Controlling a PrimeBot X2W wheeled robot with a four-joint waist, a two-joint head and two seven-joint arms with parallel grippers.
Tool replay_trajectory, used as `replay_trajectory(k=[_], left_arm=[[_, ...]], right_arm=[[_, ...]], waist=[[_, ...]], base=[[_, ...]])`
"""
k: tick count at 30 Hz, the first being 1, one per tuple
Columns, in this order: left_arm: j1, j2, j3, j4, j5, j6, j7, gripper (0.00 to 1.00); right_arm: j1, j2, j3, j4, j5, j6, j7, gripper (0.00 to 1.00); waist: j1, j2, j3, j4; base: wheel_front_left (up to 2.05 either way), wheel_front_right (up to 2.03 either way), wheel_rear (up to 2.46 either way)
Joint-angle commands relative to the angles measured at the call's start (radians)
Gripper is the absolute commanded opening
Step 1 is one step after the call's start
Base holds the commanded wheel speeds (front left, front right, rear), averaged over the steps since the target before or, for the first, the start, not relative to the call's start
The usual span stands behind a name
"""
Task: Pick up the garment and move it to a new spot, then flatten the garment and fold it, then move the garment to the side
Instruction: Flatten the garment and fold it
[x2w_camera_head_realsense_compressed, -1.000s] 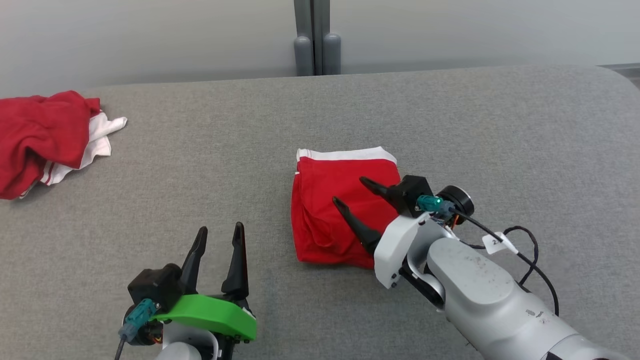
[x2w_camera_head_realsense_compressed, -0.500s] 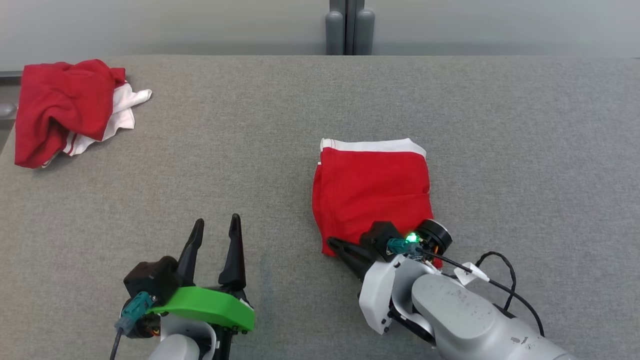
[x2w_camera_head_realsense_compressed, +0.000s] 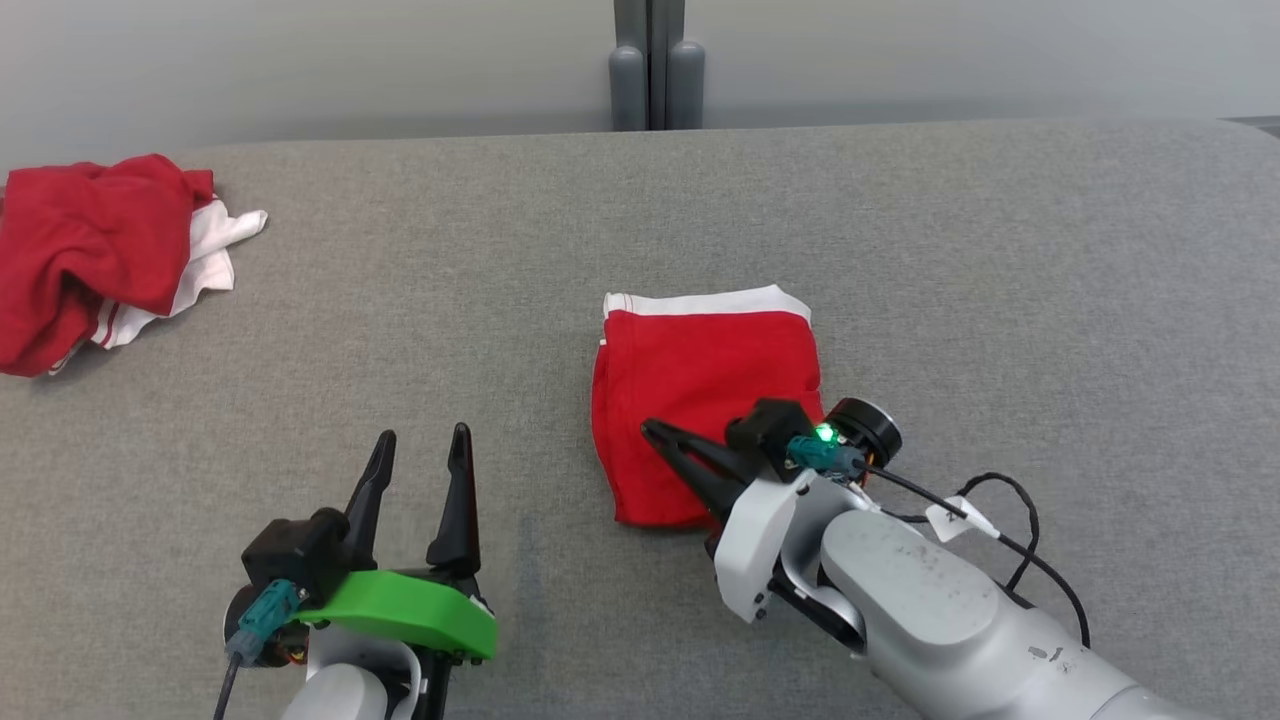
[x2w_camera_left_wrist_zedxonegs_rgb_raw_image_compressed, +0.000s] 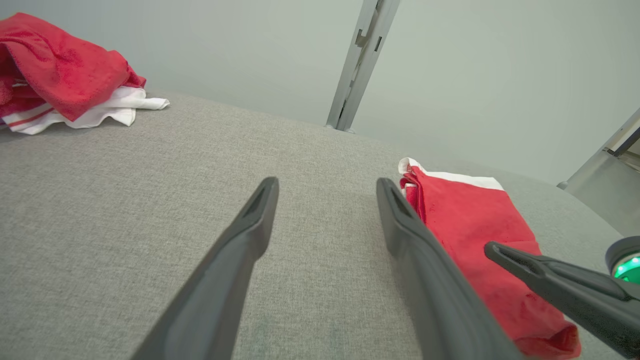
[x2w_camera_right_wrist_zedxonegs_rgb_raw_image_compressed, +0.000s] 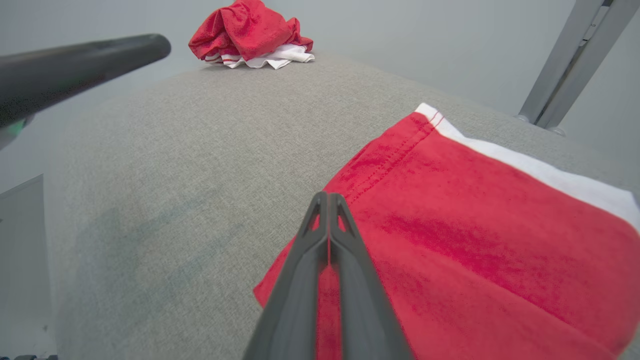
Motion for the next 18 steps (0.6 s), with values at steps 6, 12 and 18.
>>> replay_trajectory(k=[6,12,18], left_arm=[[-0.006,-0.006,0.023,0.013,0.062,-0.022,-0.001,1.00],[0.047,-0.034,0.061,0.030,0.104,-0.040,-0.001,1.00],[0.108,-0.061,0.121,0.028,0.149,-0.057,0.000,1.00]], right_arm=[[0.046,-0.004,-0.179,-0.025,-0.035,-0.001,-0.012,1.00],[0.166,-0.004,-0.405,-0.085,-0.119,-0.001,-0.012,1.00],[0.324,-0.004,-0.611,-0.193,-0.164,-0.001,-0.012,1.00]], waist=[[0.0000,0.0000,-0.067,-0.055],[0.0000,0.0000,-0.106,-0.080],[0.0000,0.0000,-0.127,-0.089]], base=[[0.00,0.00,0.00],[0.00,0.00,0.00],[0.00,0.00,0.00]])
